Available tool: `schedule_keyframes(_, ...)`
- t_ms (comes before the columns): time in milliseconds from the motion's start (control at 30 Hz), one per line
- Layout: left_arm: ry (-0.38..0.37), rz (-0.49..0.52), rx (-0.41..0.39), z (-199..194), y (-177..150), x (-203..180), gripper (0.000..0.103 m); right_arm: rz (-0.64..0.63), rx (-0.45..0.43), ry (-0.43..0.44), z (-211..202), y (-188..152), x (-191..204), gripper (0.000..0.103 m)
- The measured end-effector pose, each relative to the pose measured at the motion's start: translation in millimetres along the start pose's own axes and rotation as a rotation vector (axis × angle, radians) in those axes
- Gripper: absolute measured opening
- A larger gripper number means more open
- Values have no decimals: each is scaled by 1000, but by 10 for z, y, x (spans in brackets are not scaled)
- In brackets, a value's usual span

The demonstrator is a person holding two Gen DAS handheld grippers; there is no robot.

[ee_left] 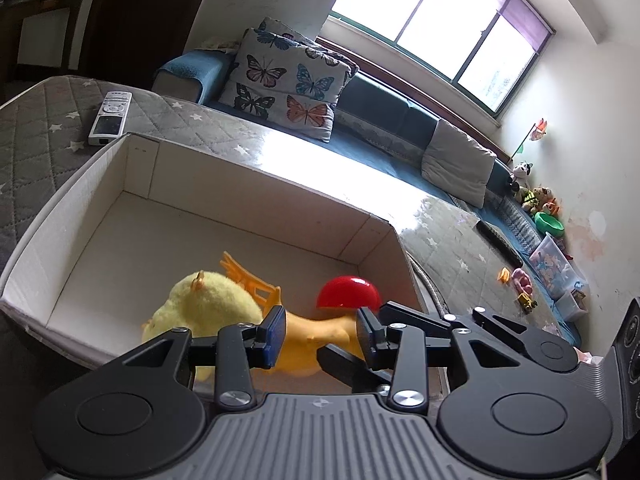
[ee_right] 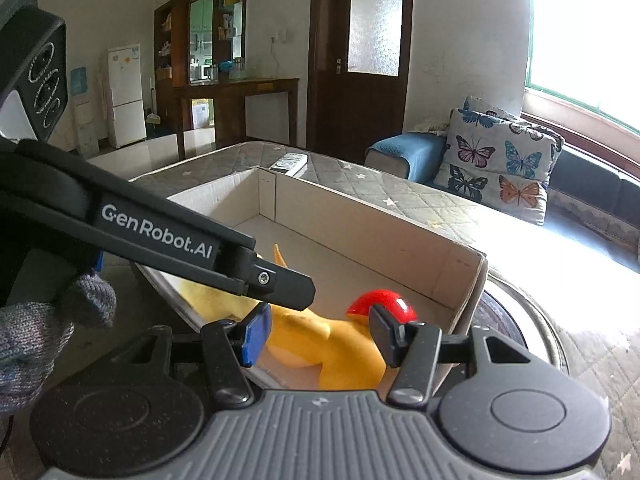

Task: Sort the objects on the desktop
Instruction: 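Carry the red ball into the grey box and open the left gripper, then move the left gripper down to the green soap bar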

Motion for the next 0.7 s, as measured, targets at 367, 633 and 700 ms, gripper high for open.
schedule_keyframes(367, 15, 21, -39, -369, -159, -89, 41, -4, -43, -13, -478, -93, 133, 57)
schedule_keyframes(633, 11, 43, -60, -625, -336, -230, 41, 7, -53, -19, -792, -277, 213, 62)
schedule_keyframes(700, 14, 45, -59, -671, -389, -253, 41, 12, -55, -21, -851, -315, 222, 62)
Point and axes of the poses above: each gripper's, at about its wrist camera, not at the fingertips, and z roughly the way its jaws point, x to its left, y to its top, the point moved 7 cm from there along z, roughly the way its jaws point, and after that the axes turned 7 degrees about -x, right-handed, at the moved point
